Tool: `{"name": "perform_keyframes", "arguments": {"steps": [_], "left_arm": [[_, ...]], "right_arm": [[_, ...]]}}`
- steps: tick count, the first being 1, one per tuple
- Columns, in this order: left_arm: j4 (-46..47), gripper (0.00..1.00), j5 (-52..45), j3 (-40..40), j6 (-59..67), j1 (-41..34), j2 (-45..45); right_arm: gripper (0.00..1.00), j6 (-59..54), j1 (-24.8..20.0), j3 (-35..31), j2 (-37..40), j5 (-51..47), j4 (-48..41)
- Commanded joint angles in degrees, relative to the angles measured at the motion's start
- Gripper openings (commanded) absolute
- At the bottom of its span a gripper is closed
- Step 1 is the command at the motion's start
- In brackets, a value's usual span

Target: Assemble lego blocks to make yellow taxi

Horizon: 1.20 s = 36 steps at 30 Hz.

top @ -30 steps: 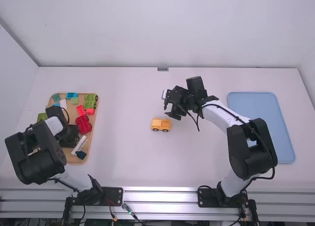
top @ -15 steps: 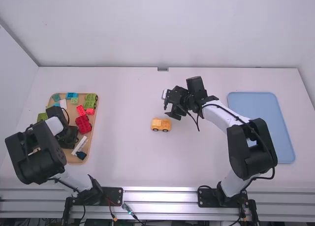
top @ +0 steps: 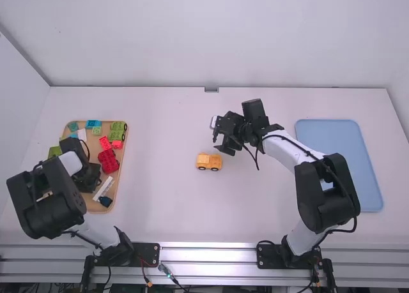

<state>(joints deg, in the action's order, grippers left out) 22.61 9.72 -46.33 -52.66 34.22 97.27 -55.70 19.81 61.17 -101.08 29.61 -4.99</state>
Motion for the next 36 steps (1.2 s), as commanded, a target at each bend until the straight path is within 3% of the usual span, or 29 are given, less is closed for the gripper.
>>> {"name": "perform_keyframes", "arguments": {"steps": [1,11,18,22,24,36], "left_arm": [[1.11,0.02,0.24,1.22,0.31,-0.11,1.18],[1.88,0.02,0.28,-0.61,4.55,-0.17,-0.63],[2.69,0.02,-1.16,-0.61,9.22,-0.94,-11.52],[-0.42,0.01,-6.47,0.55,22.51,-6.86,-21.27],[-2.95,0.01,-12.07,0.63,32.63,-12.96,-25.16],[-13.07,0.02,-14.86,0.63,59.52,-39.17,-26.47]], "right_arm": [[0.99,0.42,0.07,0.70,0.68,0.35,-0.20],[0.99,0.39,0.07,0.70,0.68,0.35,-0.17],[0.99,0.39,0.11,0.70,0.68,0.59,-0.15],[0.99,7.13,0.07,0.70,0.68,1.40,2.60],[0.99,17.40,0.09,0.70,0.68,1.40,6.91],[0.99,52.17,-1.31,0.70,0.63,5.14,16.87]]}}
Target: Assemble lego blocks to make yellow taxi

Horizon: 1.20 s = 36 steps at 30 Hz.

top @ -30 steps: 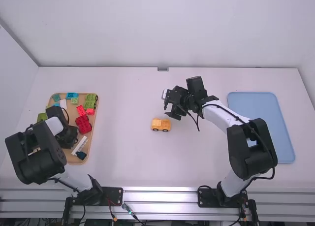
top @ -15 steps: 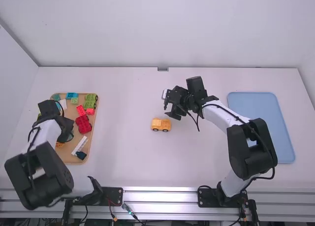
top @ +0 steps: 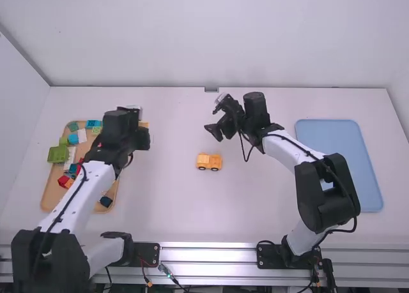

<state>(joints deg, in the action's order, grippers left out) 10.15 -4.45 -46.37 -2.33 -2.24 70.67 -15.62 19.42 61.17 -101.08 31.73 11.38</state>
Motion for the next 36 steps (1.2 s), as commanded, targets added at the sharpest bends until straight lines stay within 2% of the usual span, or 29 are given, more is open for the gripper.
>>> {"name": "perform_keyframes", "arguments": {"steps": [1,7,10,13,15,18,21,26,36], "left_arm": [[-1.25,0.02,-0.68,0.68,11.02,-4.22,0.35],[-4.76,0.02,-0.52,0.68,20.74,-12.70,2.99],[-9.64,0.02,-0.50,0.68,25.24,-16.76,6.88],[-14.93,0.02,-0.39,0.68,28.41,-18.97,10.36],[-17.22,0.02,0.46,0.68,28.76,-19.43,11.63],[-20.68,0.02,0.74,0.68,28.79,-19.91,13.31],[-22.67,0.02,-2.62,0.68,28.76,-19.91,13.88],[-23.06,0.02,-6.75,0.68,28.81,-19.91,13.88],[-20.22,0.02,-6.54,0.70,29.20,-19.91,13.88]], "right_arm": [[0.99,13.53,-1.31,0.70,0.57,4.90,0.92],[0.99,21.07,-5.22,0.72,0.26,15.98,1.92],[0.99,21.84,-7.56,0.70,-0.76,24.63,1.97],[0.99,21.86,-8.26,0.70,-2.47,28.81,2.16],[1.00,21.90,-8.13,0.70,-3.17,30.14,1.95],[0.93,23.50,-8.07,0.70,-4.37,30.03,1.27],[0.93,23.28,-7.37,0.70,-6.03,31.39,1.62],[0.93,23.37,-6.36,0.70,-6.97,34.62,2.86],[0.91,23.39,-2.21,0.70,-7.21,32.92,5.01]]}}
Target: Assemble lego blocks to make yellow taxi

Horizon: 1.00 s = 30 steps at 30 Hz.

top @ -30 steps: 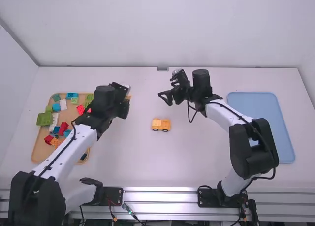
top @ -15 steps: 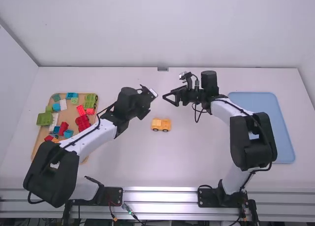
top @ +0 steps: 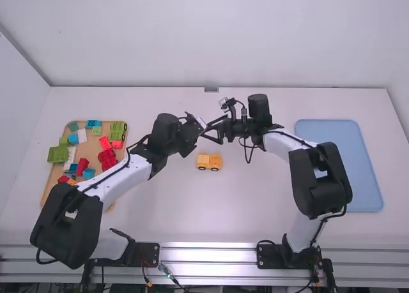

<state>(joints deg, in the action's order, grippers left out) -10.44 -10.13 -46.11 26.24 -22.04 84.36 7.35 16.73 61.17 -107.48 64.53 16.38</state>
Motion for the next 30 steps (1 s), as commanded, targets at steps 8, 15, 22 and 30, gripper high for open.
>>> {"name": "perform_keyframes", "arguments": {"steps": [8,15,22,30], "left_arm": [[-0.66,0.01,-1.03,0.76,2.16,-0.11,1.75],[-4.79,0.02,-1.03,1.51,1.68,-0.85,3.56],[-10.27,0.02,-0.83,2.89,1.20,-1.64,5.81],[-14.99,0.02,-0.85,3.91,-1.29,-1.64,5.92]], "right_arm": [[0.86,2.97,2.14,0.70,-0.85,-3.30,-0.07],[0.74,3.34,2.08,0.70,-0.87,-4.76,-0.72],[0.68,3.32,2.08,0.70,-0.87,-5.03,-1.01],[0.59,3.34,2.08,0.70,-0.87,-6.99,-1.84]]}}
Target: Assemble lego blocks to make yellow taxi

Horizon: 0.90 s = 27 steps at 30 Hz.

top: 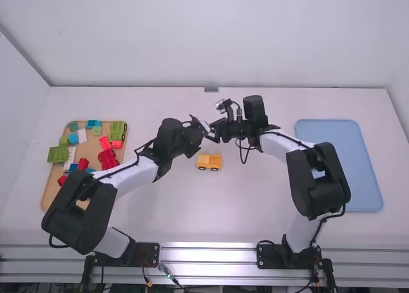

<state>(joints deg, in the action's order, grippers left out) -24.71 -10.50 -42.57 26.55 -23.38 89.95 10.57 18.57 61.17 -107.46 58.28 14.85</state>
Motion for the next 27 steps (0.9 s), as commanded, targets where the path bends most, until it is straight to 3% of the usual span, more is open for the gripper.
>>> {"name": "perform_keyframes", "arguments": {"steps": [1,12,16,18,20,21,22,27], "left_arm": [[-1.16,0.02,-0.81,0.37,-2.40,-0.31,0.33],[-2.14,0.02,-2.12,0.37,-2.71,-0.31,0.33],[-2.43,0.15,-2.12,0.37,-2.73,0.13,0.33],[-2.78,0.25,-2.12,0.37,-2.75,0.13,0.33],[-3.08,0.48,-2.14,0.37,-2.73,0.13,0.33],[-3.41,0.70,-2.12,0.37,-2.73,0.13,0.33],[-3.52,0.99,-2.12,0.37,-2.71,0.11,0.33],[-2.54,0.99,-1.90,0.37,-4.61,0.13,0.15]], "right_arm": [[0.56,0.15,0.24,0.70,-0.90,-0.81,-0.33],[0.43,-0.50,2.56,0.70,-0.90,-1.88,-0.22],[0.34,-0.31,2.32,0.70,-0.90,-3.06,-0.28],[0.34,-0.28,1.95,0.70,-0.90,-3.04,-0.24],[0.33,-0.35,1.95,0.70,-0.90,-3.08,-0.24],[0.32,-0.55,1.92,0.70,-0.90,-3.06,-0.24],[0.31,-0.55,1.88,0.70,-0.90,-3.19,-0.17],[0.30,-1.46,0.81,0.70,-0.90,-6.73,0.85]]}}
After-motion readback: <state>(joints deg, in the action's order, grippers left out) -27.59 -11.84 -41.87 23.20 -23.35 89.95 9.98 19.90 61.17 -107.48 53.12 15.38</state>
